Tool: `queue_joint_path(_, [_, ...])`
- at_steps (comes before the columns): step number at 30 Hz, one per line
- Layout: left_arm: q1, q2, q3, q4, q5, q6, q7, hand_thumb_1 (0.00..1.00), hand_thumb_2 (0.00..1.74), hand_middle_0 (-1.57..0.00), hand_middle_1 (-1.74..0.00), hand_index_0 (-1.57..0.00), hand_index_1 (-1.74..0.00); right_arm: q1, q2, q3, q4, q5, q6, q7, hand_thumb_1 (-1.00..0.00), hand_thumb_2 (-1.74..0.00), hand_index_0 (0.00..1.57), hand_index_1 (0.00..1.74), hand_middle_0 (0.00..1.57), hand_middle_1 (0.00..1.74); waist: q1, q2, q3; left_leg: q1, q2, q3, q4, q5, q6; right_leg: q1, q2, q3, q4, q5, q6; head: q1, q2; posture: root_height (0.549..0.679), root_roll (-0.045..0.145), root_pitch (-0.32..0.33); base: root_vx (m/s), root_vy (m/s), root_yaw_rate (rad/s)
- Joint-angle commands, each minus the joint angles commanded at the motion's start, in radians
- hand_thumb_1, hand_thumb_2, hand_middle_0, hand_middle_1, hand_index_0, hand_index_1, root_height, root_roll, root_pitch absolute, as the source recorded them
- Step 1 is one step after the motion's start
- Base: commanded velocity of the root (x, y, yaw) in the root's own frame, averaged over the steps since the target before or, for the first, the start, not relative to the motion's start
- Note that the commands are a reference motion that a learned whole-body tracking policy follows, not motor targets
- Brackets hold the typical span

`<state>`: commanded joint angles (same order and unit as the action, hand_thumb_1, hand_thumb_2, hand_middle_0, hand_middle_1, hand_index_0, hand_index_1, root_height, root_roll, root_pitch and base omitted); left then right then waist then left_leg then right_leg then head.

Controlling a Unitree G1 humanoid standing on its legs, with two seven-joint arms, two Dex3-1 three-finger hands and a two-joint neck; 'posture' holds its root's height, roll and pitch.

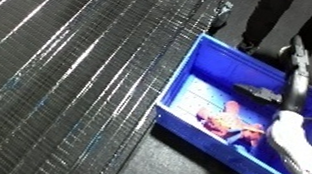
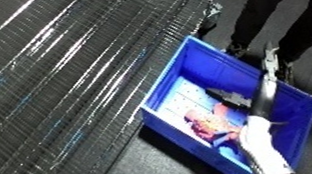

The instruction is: Pick up the object and place it into the box

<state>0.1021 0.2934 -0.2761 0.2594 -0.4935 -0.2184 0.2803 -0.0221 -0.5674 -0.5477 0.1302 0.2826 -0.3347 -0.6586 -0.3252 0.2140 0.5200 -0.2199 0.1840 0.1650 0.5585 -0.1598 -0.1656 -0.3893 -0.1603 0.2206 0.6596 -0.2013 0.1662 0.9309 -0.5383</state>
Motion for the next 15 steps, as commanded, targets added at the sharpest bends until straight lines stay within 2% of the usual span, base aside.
queue_joint_path(9, [0.009,0.012,0.087,-0.036,0.015,0.017,0.018,1.00,1.74,-1.57,-1.74,-1.57,-1.74,0.023,0.056,0.113,-0.138,-0.036,0.038,0.117,0.00,0.00,0.00,0.00,0.00,0.00,0.066,-0.056,0.000,-0.011,0.013,-0.043,0.007,0.015,-0.0007,0.019,0.0142,-0.030,0.009,0.011,-0.0009,-0.173,-0.041,0.633,0.105,-0.148,-0.048,-0.017,0.187])
queue_joint_path(15, [0.028,0.011,0.134,-0.085,0.004,0.023,0.027,1.00,1.74,-1.57,-1.74,-1.57,-1.74,0.014,0.093,0.189,-0.181,-0.034,0.058,0.178,0.00,0.00,0.00,0.00,0.00,0.00,0.126,-0.089,0.000,-0.028,0.013,-0.074,0.016,0.022,-0.0005,0.025,0.0203,-0.046,0.016,0.016,-0.0014,-0.341,-0.084,0.631,0.092,-0.159,-0.044,-0.010,0.149])
